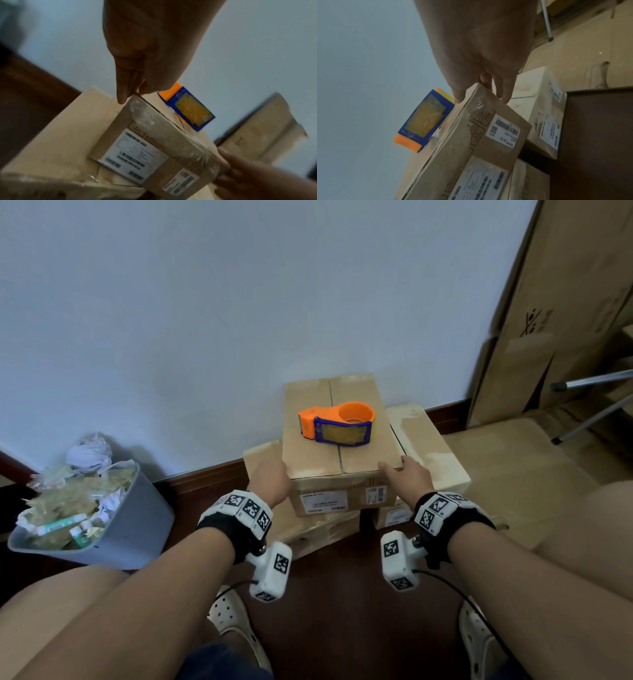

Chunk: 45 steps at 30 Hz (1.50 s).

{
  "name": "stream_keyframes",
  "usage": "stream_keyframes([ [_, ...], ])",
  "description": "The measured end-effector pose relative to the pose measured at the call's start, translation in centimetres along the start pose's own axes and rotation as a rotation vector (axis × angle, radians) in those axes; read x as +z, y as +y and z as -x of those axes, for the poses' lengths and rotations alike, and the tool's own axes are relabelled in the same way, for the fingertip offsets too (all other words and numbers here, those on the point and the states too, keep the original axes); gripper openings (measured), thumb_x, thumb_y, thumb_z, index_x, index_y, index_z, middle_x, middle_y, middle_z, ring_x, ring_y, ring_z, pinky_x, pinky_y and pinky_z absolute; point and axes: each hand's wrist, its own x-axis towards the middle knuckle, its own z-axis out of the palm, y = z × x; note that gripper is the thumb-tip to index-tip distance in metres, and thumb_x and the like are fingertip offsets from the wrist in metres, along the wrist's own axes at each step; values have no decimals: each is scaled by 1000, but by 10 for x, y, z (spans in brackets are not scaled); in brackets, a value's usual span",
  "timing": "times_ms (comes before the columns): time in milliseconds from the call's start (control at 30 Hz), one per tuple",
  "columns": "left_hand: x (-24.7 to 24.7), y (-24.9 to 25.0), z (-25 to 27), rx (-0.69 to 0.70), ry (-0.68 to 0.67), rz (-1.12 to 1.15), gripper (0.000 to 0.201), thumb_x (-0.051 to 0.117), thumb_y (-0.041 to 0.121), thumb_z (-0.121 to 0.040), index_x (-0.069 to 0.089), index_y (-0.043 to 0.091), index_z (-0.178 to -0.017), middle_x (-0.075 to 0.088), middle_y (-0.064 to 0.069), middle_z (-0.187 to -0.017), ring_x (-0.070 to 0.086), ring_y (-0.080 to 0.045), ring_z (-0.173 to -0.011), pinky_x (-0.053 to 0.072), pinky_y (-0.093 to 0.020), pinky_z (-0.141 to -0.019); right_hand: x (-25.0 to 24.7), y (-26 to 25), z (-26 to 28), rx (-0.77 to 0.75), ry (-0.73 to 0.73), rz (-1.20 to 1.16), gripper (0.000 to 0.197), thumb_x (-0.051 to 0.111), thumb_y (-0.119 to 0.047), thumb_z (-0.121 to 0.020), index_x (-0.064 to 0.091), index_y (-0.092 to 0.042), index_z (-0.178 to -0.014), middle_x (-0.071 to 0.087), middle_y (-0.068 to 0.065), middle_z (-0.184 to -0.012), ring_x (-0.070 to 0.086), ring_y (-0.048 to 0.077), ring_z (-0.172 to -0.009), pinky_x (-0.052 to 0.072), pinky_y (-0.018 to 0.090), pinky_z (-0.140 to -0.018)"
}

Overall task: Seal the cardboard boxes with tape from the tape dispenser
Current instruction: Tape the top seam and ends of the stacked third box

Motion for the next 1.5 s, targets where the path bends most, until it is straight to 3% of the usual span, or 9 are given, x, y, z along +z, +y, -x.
stream_keyframes([
  [267, 27, 20, 5, 31, -81, -396, 40, 39, 8, -96, 41, -10, -132, 49, -24, -132, 55, -35, -114, 49, -38, -90, 7, 0, 4, -52, 70, 78, 44, 59, -48, -89, 53, -6, -100, 63, 12, -100, 58, 33, -101, 40, 31, -71],
  [467, 46, 29, 16, -174, -25, -479, 58, 30, 15, -102, 3, 2, -151, 18, -32, -152, 45, -39, -127, 44, -39, -96, 5, -3, 10, -104, 106, 194, 44, 61, -54, -86, 50, -12, -90, 62, 8, -91, 59, 31, -95, 40, 31, -66],
  [633, 14, 30, 5, 158, -99, -618, 37, 46, 33, -99, 57, 3, -119, 59, -14, -118, 60, -31, -106, 45, -35, -76, 4, -2, 10, -90, 102, 197, 59, 58, -67, -80, 54, -11, -100, 64, 8, -98, 60, 30, -95, 50, 36, -72],
  [833, 3, 29, 4, 207, -48, -718, 49, 50, 53, -93, 59, 7, -107, 61, -11, -106, 62, -27, -98, 43, -32, -69, 5, -8, 8, -45, 120, 276, 54, 60, -60, -84, 54, -9, -101, 63, 10, -99, 61, 32, -92, 45, 34, -67],
  [1000, -5, 11, -5, 199, -62, -488, 47, 52, 55, -90, 59, 9, -100, 65, -6, -99, 62, -23, -89, 48, -33, -72, 15, -17, 7, -51, 100, 179, 78, 58, -57, -86, 33, -6, -140, 33, 16, -149, 36, 37, -132, 39, 48, -103],
  [1100, -16, -4, -8, 160, -153, -175, 40, 47, 40, -97, 58, 11, -123, 70, -10, -102, 68, -19, -86, 53, -34, -83, 15, -44, 5, -262, 213, 200, 75, 60, -44, -89, 25, -11, -147, 13, 10, -158, 15, 33, -144, 23, 45, -115],
  [1233, -31, -23, -6, 96, -130, 78, 38, 47, 28, -98, 54, 14, -133, 66, -5, -110, 69, -12, -74, 56, -25, -68, 14, -85, -1, -545, 208, 265, 50, 58, -21, -91, 39, -14, -137, 37, 7, -145, 32, 25, -137, 32, 40, -110],
  [1367, -43, -42, -9, 52, -113, 213, 29, 49, 22, -98, 60, 11, -122, 63, -6, -108, 71, -19, -81, 59, -31, -74, 11, -103, -10, -447, 79, 561, 37, 52, -23, -94, 47, -17, -130, 53, 6, -127, 46, 26, -122, 31, 42, -104],
  [1500, -48, -55, -16, 25, -66, 331, 20, 50, 18, -98, 64, 11, -111, 63, -6, -108, 71, -21, -81, 59, -34, -76, 8, -104, -10, -341, 6, 721, 12, 49, -27, -95, 54, -20, -87, 60, 2, -86, 58, 27, -92, 25, 52, -106],
])
